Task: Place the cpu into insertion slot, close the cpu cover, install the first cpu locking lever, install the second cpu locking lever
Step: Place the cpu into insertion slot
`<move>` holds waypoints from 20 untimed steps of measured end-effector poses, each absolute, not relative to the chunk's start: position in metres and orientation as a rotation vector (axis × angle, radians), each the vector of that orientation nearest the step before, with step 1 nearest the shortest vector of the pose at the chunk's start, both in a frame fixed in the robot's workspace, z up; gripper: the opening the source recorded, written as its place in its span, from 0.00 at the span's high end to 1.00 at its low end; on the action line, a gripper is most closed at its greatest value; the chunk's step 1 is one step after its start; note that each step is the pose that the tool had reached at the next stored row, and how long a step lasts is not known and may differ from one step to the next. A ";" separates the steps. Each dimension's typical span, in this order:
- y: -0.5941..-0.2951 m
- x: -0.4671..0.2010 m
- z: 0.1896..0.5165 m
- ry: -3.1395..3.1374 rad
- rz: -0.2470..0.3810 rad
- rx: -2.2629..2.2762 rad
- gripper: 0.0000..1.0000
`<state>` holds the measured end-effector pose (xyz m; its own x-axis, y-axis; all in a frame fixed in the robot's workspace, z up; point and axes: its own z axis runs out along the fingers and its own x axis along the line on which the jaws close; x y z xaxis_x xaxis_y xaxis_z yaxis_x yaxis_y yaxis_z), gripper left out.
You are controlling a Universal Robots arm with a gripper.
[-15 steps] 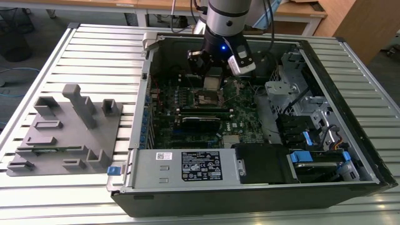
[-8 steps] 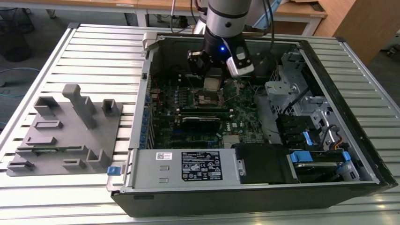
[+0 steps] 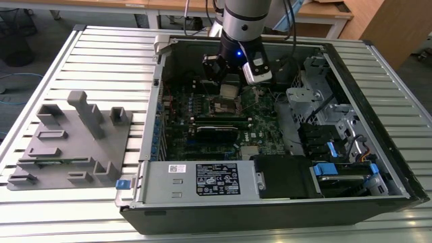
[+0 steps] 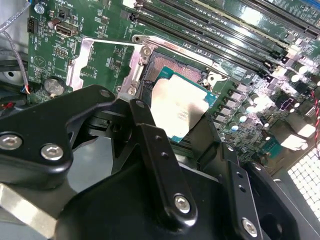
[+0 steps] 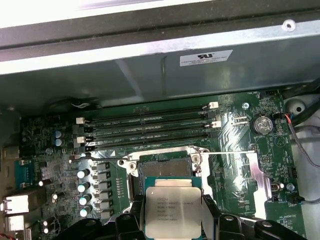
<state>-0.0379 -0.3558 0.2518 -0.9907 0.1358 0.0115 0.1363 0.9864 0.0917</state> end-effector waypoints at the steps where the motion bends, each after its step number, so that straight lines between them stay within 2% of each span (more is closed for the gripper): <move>1: -0.356 -0.038 0.252 -3.126 -0.145 -0.214 0.46; 9: -0.356 -0.038 0.251 -3.125 -0.145 -0.242 0.46; 20: -0.356 -0.038 0.249 -3.096 -0.145 -0.540 0.46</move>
<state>-0.0379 -0.3558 0.2488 -0.9411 0.3379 0.0114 0.3375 0.9368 0.0918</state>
